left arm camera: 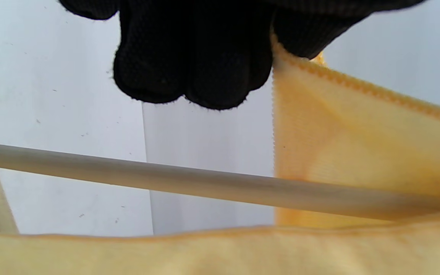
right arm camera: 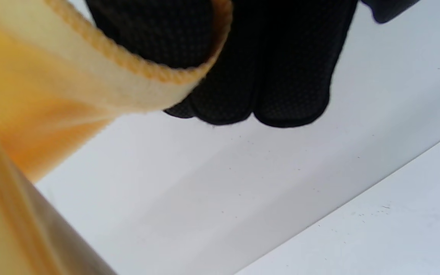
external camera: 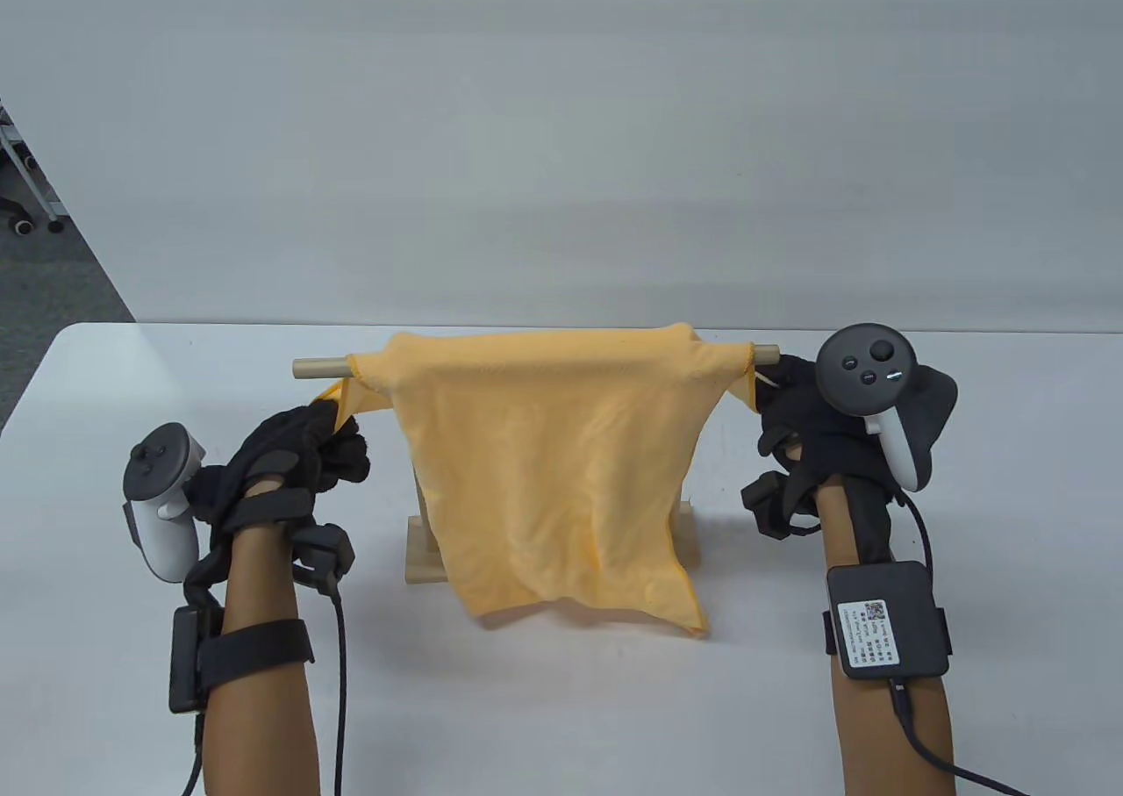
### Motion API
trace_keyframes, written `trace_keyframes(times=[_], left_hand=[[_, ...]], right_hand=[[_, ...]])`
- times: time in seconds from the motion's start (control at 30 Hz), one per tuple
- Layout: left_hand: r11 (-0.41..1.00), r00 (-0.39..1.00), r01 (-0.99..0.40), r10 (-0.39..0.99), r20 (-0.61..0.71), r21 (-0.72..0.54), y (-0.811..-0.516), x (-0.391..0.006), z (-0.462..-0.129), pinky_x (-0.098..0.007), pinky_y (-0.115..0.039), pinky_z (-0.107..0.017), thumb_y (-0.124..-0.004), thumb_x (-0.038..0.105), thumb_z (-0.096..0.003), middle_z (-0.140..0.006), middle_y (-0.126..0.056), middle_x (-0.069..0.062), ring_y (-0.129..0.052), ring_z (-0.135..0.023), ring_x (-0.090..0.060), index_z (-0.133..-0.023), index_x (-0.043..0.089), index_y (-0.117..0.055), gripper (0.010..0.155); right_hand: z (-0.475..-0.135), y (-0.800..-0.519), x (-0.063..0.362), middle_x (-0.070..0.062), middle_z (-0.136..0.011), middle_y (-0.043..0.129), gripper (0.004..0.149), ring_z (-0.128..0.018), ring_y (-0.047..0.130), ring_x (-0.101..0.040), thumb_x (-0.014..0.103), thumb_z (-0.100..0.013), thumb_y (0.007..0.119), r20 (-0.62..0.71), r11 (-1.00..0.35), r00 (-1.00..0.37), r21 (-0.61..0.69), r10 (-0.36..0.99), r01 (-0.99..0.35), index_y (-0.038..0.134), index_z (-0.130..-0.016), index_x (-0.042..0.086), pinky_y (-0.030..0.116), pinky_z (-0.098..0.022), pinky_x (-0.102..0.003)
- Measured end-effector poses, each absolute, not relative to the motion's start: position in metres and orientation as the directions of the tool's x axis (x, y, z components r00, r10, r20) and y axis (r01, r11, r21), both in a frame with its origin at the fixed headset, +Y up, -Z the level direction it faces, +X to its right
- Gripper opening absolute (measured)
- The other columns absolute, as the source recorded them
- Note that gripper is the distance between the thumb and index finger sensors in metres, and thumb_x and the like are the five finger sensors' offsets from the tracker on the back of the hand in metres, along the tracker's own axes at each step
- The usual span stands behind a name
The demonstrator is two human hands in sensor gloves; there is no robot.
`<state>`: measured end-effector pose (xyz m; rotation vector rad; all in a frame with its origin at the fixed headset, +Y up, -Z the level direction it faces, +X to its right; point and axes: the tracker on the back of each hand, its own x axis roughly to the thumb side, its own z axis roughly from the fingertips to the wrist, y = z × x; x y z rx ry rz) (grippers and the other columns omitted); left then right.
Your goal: Drape rectangular towel over desktop hanging rack bar
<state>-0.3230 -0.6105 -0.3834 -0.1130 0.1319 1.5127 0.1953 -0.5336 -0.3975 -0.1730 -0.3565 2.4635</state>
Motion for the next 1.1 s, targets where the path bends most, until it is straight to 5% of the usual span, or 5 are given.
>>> trace_keyframes(times=[0.93,1.1], left_hand=[[0.314,0.296,-0.949,0.873,-0.388,-0.017,-0.686,-0.313,-0.364,-0.072,-0.052,-0.071,-0.075,0.045,-0.0614,-0.072,-0.096,-0.01,-0.093,-0.071,-0.038,-0.085,0.018,-0.084,0.037],[0.21,0.227,-0.974,0.909,-0.35,-0.087,-0.684,-0.314,-0.359,-0.075,-0.045,-0.072,-0.069,0.052,-0.0625,-0.093,-0.085,-0.013,-0.081,-0.09,-0.044,-0.099,0.02,-0.071,0.049]], right_hand=[[-0.4,-0.622,0.169,-0.004,-0.058,0.102,0.036,-0.055,0.101,-0.03,0.03,-0.034,0.085,-0.209,-0.911,-0.887,-0.122,0.412,-0.394,0.092,-0.068,0.022,0.051,-0.059,-0.075],[-0.395,-0.62,0.171,-0.007,-0.07,0.097,0.047,-0.065,0.096,-0.036,0.038,-0.036,0.084,-0.2,-0.903,-0.88,-0.094,0.431,-0.42,0.084,-0.079,0.019,0.046,-0.06,-0.077]])
